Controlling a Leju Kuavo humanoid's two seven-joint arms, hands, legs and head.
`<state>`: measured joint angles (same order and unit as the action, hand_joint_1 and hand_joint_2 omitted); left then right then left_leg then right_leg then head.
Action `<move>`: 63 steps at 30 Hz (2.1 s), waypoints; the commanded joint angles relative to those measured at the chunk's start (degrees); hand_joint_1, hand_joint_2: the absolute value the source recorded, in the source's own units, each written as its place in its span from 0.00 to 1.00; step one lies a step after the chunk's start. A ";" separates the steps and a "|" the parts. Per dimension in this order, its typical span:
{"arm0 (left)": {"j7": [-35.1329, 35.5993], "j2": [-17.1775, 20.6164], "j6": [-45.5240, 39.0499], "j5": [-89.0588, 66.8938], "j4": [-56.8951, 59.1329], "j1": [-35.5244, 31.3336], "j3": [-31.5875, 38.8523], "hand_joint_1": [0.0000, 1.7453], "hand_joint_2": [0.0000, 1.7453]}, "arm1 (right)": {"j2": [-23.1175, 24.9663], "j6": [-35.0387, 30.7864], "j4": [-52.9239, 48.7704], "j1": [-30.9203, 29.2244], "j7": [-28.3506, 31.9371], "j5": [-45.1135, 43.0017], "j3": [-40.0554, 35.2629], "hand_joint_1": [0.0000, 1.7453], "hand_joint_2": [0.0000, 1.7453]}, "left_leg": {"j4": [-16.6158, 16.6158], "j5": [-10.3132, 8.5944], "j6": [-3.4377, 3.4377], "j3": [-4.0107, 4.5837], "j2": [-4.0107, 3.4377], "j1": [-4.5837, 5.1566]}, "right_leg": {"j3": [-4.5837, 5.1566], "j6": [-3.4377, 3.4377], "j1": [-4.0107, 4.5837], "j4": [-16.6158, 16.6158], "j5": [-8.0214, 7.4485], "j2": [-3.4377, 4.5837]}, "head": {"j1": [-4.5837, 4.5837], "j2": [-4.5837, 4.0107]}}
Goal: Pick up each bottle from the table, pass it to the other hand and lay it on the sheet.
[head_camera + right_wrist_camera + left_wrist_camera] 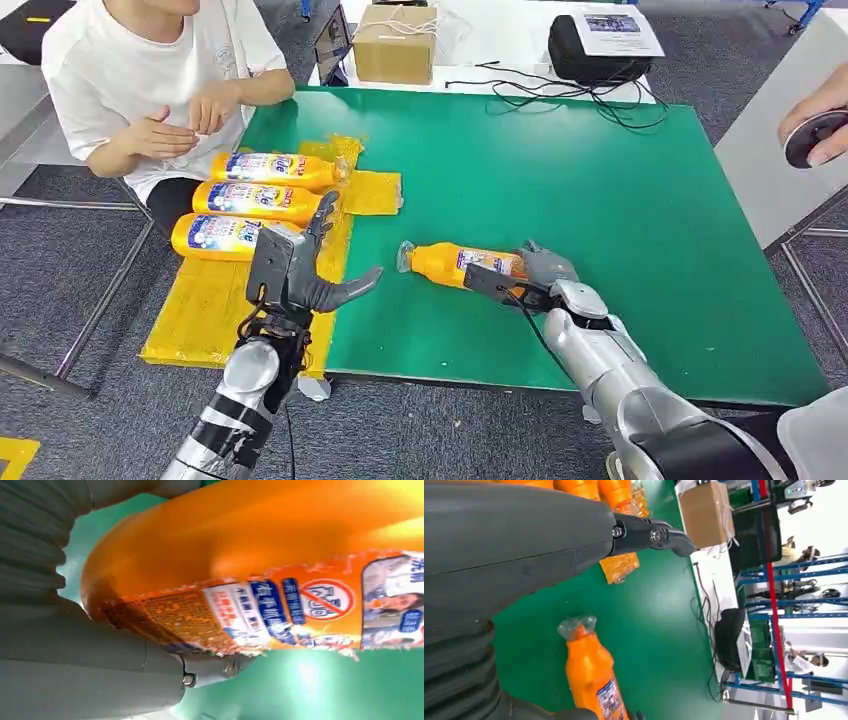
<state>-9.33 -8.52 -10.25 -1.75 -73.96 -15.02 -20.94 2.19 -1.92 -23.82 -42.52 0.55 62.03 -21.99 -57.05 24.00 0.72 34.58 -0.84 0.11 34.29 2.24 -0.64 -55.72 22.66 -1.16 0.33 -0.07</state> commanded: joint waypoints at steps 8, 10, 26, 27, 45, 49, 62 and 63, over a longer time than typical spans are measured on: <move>-0.65 1.88 0.74 1.36 5.32 -3.61 -2.84 0.00 1.00 | 0.18 -2.94 3.26 2.07 11.26 -7.50 1.59 1.00 1.00 | 0.04 0.03 -0.05 -0.16 0.13 -0.05 | -0.18 -0.06 0.03 0.04 0.05 -0.02 | 0.02 0.00; -0.65 1.96 0.81 1.40 5.31 -3.69 -2.93 0.00 1.00 | 0.66 -4.19 2.64 3.02 13.19 -9.47 2.93 1.00 1.00 | 0.05 0.06 -0.07 -0.25 0.18 -0.06 | -0.28 -0.09 0.04 0.05 0.09 -0.01 | 0.02 0.00; -8.94 0.80 2.87 14.10 -3.46 5.33 1.24 0.00 1.00 | 8.49 5.22 -24.91 21.59 36.32 -47.51 16.14 1.00 1.00 | 0.07 0.09 -0.06 -0.11 -0.03 -0.06 | -0.12 -0.07 0.04 0.02 0.08 0.11 | 0.04 0.00; -8.95 0.33 3.58 16.50 -5.61 7.03 1.85 0.00 1.00 | 8.73 4.67 -28.54 23.55 35.73 -49.60 15.69 1.00 1.00 | 0.06 0.17 -0.08 -0.19 -0.04 -0.08 | -0.20 -0.09 0.06 0.01 0.14 0.16 | 0.00 0.00; -12.34 3.79 17.81 15.43 -9.60 20.44 -4.96 0.00 1.00 | 7.50 2.85 -44.70 33.92 31.21 -53.95 -0.01 1.00 1.00 | 0.07 0.32 -0.08 -0.14 -0.08 -0.05 | -0.14 0.00 0.02 0.04 0.29 0.21 | 0.02 0.00; -11.53 1.88 15.59 13.60 -5.57 19.16 -5.81 0.00 1.00 | 7.15 2.45 -39.09 31.31 29.21 -45.21 -7.58 1.00 1.00 | 0.14 0.22 -0.05 -0.08 -0.03 -0.02 | -0.08 0.04 0.00 0.08 0.22 0.13 | 0.02 0.00; -11.05 1.56 15.23 14.02 -5.62 18.68 -5.35 0.00 1.00 | 7.58 1.61 -36.85 30.77 29.12 -43.58 -9.60 1.00 1.00 | 0.11 0.21 -0.05 -0.04 0.07 -0.03 | -0.08 0.04 0.00 0.08 0.24 0.02 | 0.04 0.00; -11.05 1.56 15.23 14.02 -5.62 18.68 -5.35 0.00 1.00 | 7.58 1.61 -36.85 30.77 29.12 -43.58 -9.60 1.00 1.00 | 0.10 0.27 -0.07 -0.18 0.09 -0.06 | -0.23 0.01 0.02 0.08 0.29 0.06 | 0.02 0.00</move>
<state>-20.79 -7.76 5.07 12.33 -83.19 5.48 -25.09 11.32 -0.20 -65.31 -8.66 29.73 18.49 -28.83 -56.99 24.17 0.71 34.71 -0.82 0.10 34.38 2.33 -0.65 -55.70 22.87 -1.19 0.35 -0.07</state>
